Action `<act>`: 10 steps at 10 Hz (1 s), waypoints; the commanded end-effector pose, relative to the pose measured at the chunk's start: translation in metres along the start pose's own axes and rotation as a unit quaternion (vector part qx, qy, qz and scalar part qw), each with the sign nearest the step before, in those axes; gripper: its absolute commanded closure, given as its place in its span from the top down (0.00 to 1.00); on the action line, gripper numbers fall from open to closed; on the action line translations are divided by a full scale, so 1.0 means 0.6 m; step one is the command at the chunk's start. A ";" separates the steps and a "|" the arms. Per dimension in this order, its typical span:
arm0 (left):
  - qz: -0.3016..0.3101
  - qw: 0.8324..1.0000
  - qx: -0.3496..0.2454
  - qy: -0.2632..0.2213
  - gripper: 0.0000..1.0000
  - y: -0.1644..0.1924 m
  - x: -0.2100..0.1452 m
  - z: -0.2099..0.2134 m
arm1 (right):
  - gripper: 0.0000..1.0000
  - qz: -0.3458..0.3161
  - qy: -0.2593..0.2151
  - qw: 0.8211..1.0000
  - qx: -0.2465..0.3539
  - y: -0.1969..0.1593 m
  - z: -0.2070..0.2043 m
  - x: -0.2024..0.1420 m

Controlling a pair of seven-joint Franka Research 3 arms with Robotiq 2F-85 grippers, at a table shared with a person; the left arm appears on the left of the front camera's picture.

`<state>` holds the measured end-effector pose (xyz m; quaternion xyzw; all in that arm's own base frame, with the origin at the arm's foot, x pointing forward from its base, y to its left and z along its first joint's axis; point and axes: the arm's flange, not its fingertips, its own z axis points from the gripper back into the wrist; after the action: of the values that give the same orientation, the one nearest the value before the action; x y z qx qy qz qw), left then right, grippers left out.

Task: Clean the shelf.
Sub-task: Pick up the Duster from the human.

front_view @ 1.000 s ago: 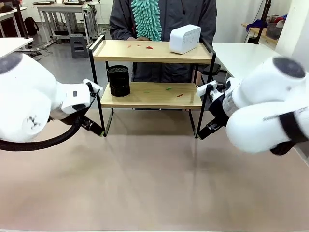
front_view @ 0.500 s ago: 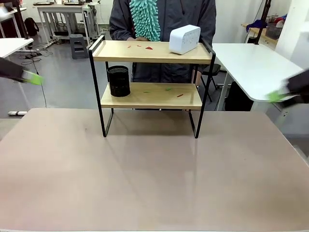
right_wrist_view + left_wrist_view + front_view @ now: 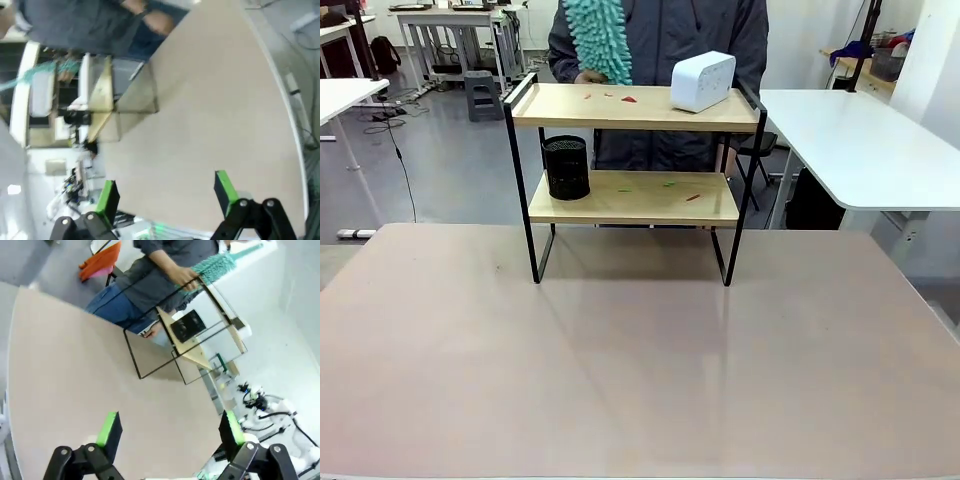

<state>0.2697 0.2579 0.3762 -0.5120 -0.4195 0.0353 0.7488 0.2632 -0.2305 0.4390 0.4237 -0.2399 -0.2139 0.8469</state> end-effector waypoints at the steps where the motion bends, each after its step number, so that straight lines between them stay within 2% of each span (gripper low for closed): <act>1: -0.048 0.999 0.007 0.020 1.00 -0.067 0.029 0.002 | 1.00 0.019 0.011 0.999 0.043 0.020 0.044 -0.030; 9: -0.039 0.999 0.009 0.022 1.00 -0.067 0.035 0.005 | 1.00 0.019 0.011 0.999 0.043 0.020 0.044 -0.030; 10: -0.015 0.999 -0.005 0.048 1.00 -0.081 0.065 -0.005 | 1.00 0.019 0.011 0.999 0.043 0.020 0.044 -0.030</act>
<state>0.2693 0.2500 0.4214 -0.5017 -0.4086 0.0028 0.7624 0.2342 -0.2275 0.4570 0.4549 -0.2357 -0.1934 0.8368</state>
